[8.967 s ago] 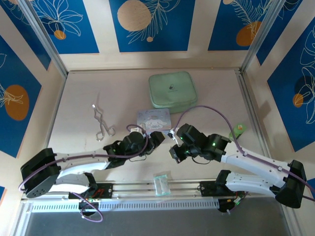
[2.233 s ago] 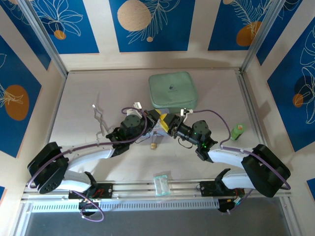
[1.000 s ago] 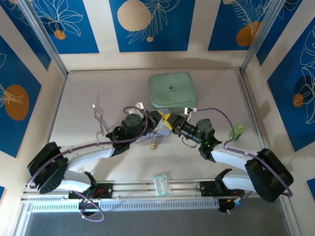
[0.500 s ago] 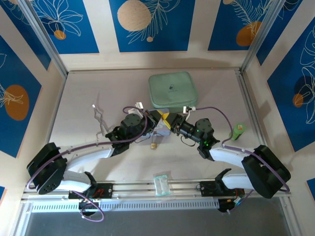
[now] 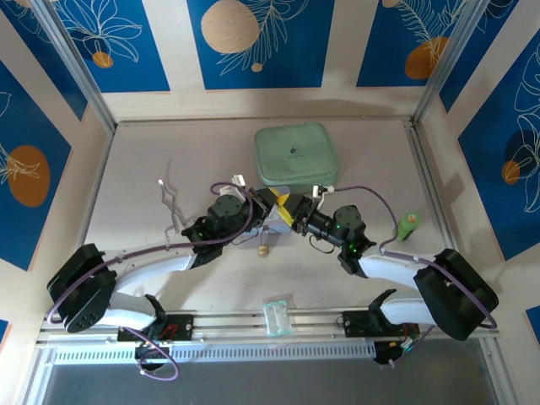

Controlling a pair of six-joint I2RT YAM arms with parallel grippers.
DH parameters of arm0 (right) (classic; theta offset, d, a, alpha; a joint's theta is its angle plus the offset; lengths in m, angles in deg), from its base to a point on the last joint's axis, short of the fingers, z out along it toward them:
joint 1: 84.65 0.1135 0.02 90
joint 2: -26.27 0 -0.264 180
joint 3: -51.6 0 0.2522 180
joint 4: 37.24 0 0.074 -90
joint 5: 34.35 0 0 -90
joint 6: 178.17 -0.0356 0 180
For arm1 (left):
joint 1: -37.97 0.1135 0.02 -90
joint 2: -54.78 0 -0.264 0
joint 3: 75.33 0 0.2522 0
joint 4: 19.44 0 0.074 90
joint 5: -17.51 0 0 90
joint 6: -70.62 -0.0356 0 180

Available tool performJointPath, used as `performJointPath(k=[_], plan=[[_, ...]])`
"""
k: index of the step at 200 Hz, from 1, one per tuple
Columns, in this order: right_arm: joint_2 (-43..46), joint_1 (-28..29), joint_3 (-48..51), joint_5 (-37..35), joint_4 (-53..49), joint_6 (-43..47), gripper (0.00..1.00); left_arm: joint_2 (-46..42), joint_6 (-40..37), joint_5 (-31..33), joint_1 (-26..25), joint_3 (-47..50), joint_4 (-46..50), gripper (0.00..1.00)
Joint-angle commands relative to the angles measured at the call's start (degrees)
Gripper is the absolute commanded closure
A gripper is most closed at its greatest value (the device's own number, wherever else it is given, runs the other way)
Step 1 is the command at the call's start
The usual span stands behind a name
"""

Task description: Unlock a padlock with a key

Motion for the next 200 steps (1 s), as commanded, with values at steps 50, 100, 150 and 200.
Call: performJointPath(k=[50,100,150,200], plan=[[1.91,1.74,1.26,-3.32,3.02,-1.23,0.73,1.31,-0.19,-0.21,-0.32,-1.62,-1.87,1.00],[4.30,1.30,2.34,-4.23,-0.08,-0.48,0.89,0.81,-0.71,0.15,-0.29,-1.86,-0.42,1.00],[5.32,0.95,2.08,-3.92,-2.39,-0.42,0.92,1.61,-0.45,0.31,-0.38,-1.34,-1.83,1.00],[7.11,0.56,1.48,-3.88,-6.69,0.66,0.99,1.25,-2.20,0.41,-0.37,-2.24,0.16,1.00]])
